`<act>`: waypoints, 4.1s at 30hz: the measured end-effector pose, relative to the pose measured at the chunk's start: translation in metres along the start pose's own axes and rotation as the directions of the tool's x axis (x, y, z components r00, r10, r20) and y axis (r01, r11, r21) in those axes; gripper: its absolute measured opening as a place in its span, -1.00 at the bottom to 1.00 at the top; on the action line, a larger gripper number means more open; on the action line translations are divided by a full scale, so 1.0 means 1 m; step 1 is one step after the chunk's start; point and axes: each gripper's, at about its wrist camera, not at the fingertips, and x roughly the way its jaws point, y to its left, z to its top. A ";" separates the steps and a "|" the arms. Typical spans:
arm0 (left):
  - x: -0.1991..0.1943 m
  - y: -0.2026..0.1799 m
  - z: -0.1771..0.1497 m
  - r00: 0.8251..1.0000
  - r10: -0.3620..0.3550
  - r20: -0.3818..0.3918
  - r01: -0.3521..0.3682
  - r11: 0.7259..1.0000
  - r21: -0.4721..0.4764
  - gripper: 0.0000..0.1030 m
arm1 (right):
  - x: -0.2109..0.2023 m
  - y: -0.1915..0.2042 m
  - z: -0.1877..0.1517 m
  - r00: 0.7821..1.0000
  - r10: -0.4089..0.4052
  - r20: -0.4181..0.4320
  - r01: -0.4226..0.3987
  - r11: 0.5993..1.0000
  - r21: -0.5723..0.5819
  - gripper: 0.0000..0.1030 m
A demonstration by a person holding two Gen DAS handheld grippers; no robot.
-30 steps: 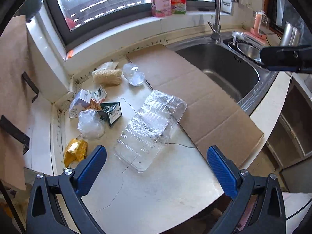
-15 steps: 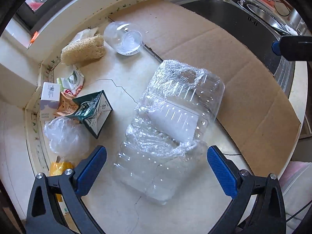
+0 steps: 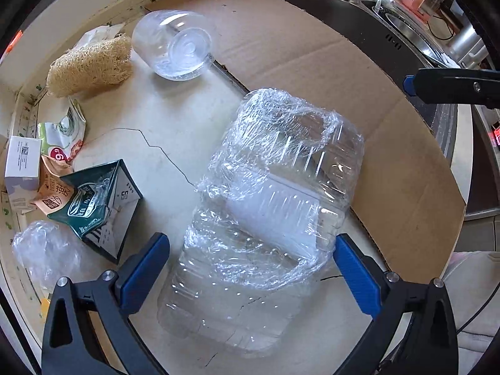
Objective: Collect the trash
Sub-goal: 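Grasp the plastic-wrapped clear container with the left gripper while the right approaches the clear bottle, then grasp the clear plastic bottle with the right gripper while the left holds the container, then carry both items over the floor bin and open both grippers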
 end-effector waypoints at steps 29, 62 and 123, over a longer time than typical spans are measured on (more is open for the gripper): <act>-0.121 -0.001 -0.101 0.914 0.382 0.133 -0.256 0.802 -0.540 0.72 | 0.038 0.063 0.068 0.996 0.055 0.073 -0.057 0.998 0.023 0.36; -0.154 0.016 -0.097 0.754 0.654 0.056 -0.360 0.484 -0.797 0.73 | 0.083 0.076 0.093 0.993 0.105 -0.045 -0.106 0.994 -0.030 -0.01; 0.021 -0.216 -0.388 0.944 0.331 -0.001 -0.190 0.540 -0.820 0.74 | 0.098 -0.018 -0.339 0.952 -0.021 -0.305 -0.001 0.997 -0.072 -0.02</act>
